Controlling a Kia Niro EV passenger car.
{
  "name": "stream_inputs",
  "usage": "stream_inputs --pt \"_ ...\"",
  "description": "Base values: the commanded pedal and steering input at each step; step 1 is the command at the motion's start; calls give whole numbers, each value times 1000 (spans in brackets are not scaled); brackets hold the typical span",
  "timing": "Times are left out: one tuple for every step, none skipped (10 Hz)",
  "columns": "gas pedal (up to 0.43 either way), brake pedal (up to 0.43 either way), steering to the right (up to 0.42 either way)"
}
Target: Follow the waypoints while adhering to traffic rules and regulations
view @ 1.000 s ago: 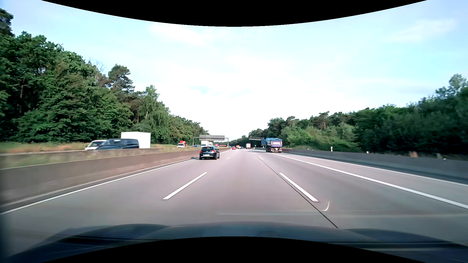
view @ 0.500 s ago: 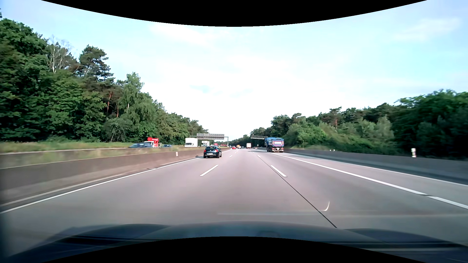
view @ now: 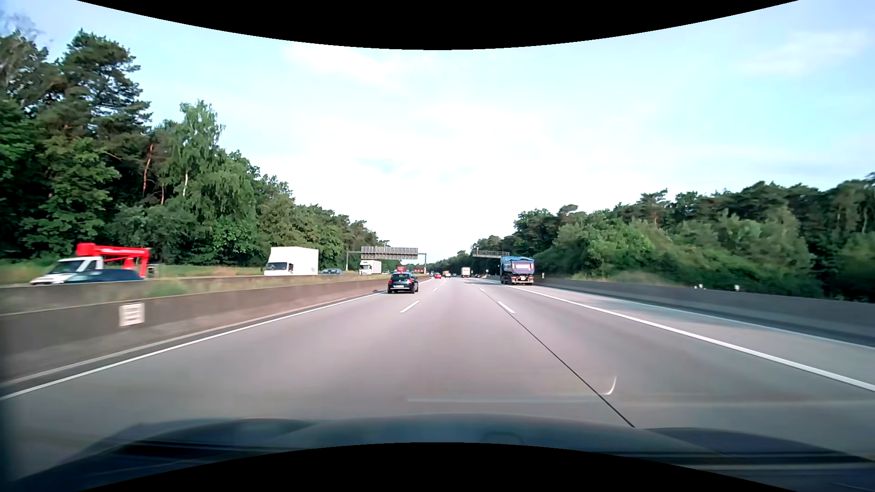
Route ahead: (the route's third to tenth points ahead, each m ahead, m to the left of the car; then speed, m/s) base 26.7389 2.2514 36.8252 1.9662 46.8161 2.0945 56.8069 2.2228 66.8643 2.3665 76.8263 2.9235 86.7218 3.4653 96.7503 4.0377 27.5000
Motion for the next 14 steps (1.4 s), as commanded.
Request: stream_inputs --pt "177 0 -5" --pt "177 0 -5" --pt "177 0 -5" --pt "177 0 -5" --pt "177 0 -5" --pt "177 0 -4" --pt "177 0 -4" --pt "177 0 -4" --pt "177 0 -4" --pt "177 0 -4" --pt "177 0 -4" --pt "177 0 -4" --pt "177 0 -4" --pt "177 0 -4"
